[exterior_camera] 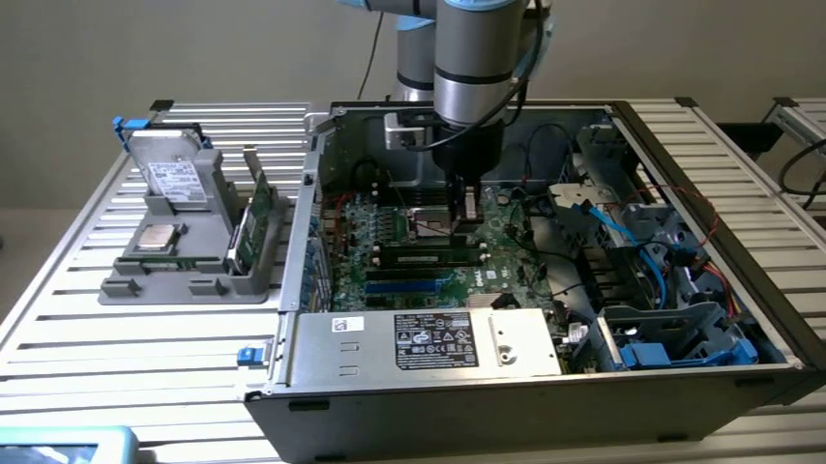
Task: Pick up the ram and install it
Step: 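Press down the ram until it locks into place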
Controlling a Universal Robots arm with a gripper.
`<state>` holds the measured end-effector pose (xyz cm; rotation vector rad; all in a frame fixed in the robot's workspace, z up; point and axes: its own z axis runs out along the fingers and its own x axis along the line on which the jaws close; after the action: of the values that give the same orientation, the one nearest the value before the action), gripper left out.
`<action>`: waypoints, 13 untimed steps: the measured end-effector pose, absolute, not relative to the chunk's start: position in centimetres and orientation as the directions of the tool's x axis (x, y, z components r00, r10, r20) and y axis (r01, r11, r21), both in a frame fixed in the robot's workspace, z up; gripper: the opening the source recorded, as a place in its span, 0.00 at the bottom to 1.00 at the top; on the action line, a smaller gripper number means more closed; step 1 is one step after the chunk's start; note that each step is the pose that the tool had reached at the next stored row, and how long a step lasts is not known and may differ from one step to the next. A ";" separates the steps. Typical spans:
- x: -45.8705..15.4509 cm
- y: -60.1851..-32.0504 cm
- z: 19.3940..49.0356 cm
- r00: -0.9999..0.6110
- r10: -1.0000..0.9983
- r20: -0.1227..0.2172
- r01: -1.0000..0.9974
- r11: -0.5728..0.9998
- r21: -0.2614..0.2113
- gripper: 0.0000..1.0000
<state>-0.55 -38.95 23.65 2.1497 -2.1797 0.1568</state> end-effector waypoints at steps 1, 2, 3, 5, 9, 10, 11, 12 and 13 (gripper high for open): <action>-0.9 -38.9 23.8 -0.015 -0.992 0.126 -1.000 0.013 -0.019 0.11; -1.3 -39.0 23.9 -0.015 -0.992 0.126 -1.000 0.013 -0.019 0.11; -1.7 -39.0 23.9 -0.015 -0.992 0.126 -1.000 0.013 -0.019 0.11; -2.6 -39.0 23.9 -0.015 -0.992 0.126 -1.000 0.013 -0.019 0.11; -4.4 -39.0 23.9 -0.015 -0.992 0.126 -1.000 0.013 -0.019 0.11; -4.7 -39.0 23.9 -0.015 -0.992 0.126 -1.000 0.013 -0.019 0.11; -4.9 -39.0 23.8 -0.015 -0.992 0.126 -1.000 0.013 -0.017 0.11; -4.9 -39.0 23.8 -0.015 -0.992 0.126 -1.000 0.013 -0.016 0.11; -5.0 -39.0 23.8 -0.014 -0.992 0.126 -1.000 0.013 -0.014 0.11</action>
<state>-5.01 -39.01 23.82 2.1473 -2.1765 0.1506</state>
